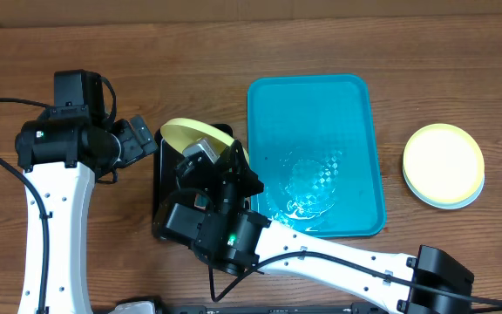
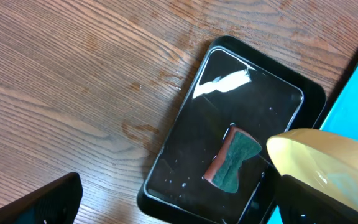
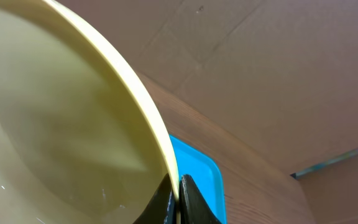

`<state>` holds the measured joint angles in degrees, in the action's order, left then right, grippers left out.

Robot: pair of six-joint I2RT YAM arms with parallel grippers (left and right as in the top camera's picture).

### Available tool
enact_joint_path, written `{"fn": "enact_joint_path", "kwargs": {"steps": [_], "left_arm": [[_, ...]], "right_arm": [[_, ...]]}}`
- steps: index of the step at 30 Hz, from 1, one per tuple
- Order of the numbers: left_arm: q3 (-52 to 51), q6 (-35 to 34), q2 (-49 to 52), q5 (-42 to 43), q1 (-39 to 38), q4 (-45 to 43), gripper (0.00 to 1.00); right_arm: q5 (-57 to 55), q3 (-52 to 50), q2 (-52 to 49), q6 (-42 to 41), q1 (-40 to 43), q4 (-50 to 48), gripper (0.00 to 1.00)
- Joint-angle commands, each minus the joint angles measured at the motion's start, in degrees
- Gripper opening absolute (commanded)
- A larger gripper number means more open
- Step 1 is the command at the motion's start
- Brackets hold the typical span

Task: Clean dirty plates on tray and stack at the side
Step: 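Lift the yellow plate with right gripper and tilt it over black tray, then carry the yellow plate right toward the plate stack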

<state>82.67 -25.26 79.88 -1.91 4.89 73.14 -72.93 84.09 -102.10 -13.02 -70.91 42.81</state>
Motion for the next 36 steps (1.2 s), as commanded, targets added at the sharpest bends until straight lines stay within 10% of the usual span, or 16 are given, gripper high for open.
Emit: {"fn": "enact_joint_path", "kwargs": {"steps": [1,21,30,36], "left_arm": [[0.61,1.05,-0.48,0.04,0.07,0.11,1.00],[0.61,1.05,-0.48,0.04,0.07,0.09,1.00],[0.61,1.05,-0.48,0.04,0.07,0.11,1.00],[0.61,1.05,-0.48,0.04,0.07,0.11,1.00]], "right_arm": [[-2.01,1.16,0.83,-0.22,-0.11,-1.25,0.04],[-0.24,1.16,0.83,-7.80,4.85,-1.38,0.04],[69.96,1.18,2.45,-12.55,26.69,-0.61,0.04],[88.54,1.18,10.91,-14.12,43.32,0.31,0.04]]}}
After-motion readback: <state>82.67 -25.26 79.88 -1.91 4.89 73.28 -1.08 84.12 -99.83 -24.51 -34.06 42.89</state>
